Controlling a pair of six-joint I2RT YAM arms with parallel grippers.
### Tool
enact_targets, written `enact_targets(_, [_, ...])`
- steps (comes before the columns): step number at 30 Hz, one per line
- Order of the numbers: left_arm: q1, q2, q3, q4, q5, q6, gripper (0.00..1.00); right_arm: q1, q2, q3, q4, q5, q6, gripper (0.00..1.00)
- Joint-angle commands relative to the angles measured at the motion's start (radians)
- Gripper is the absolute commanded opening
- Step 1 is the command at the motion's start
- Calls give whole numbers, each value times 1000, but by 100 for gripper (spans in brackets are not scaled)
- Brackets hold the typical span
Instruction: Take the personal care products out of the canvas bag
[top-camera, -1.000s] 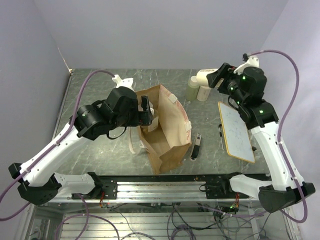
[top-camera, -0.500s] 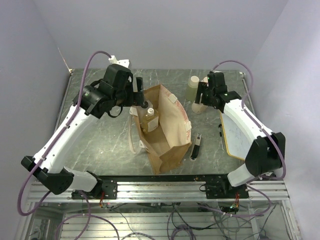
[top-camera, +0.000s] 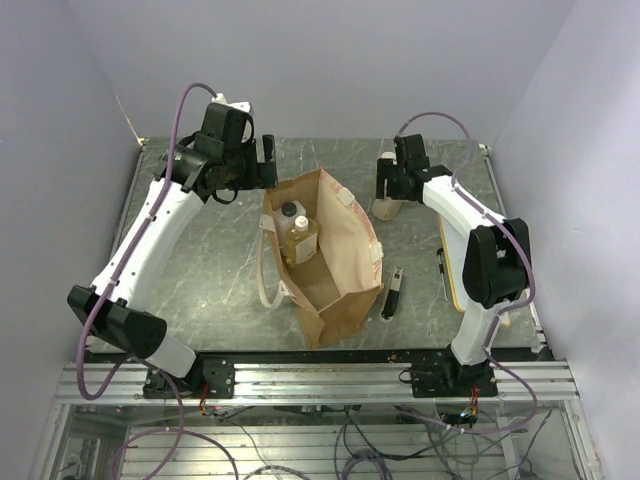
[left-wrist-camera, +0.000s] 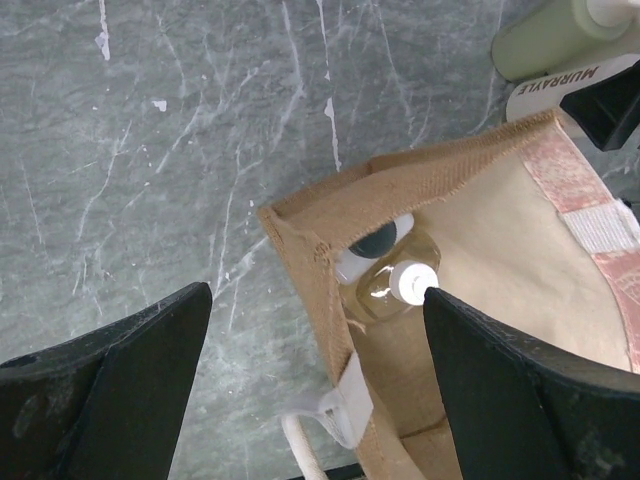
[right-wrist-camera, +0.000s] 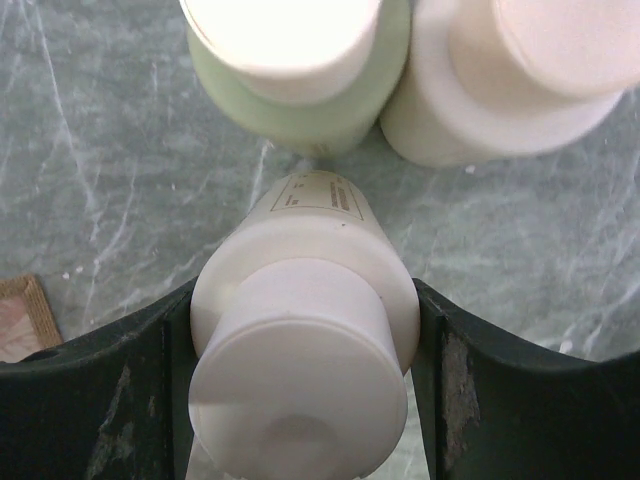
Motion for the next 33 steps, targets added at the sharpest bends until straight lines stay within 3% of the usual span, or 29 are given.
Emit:
enact_targets(1, [31, 23, 23, 58, 69, 29, 98, -5, 24, 102, 83, 11, -41, 0])
enact_targets(11, [49, 69, 46, 52, 60, 68, 98, -5, 114, 159, 92, 29, -36, 2])
enact_targets(14, [50, 67, 45, 43, 59, 69, 98, -5, 138, 188, 67, 23, -37, 23])
enact_targets(18, [52, 45, 27, 26, 67, 57, 98, -5, 144, 193, 44, 37, -48, 70])
enact_targets(21, [52, 6, -13, 33, 80, 39, 98, -5, 135, 201, 28, 39, -55, 89])
enact_targets(25, [52, -56, -79, 27, 105, -2, 98, -5, 87, 198, -7, 35, -46, 99])
enact_targets(33, [52, -234, -253, -8, 180, -156, 98, -4, -156, 42, -107, -29, 52, 100])
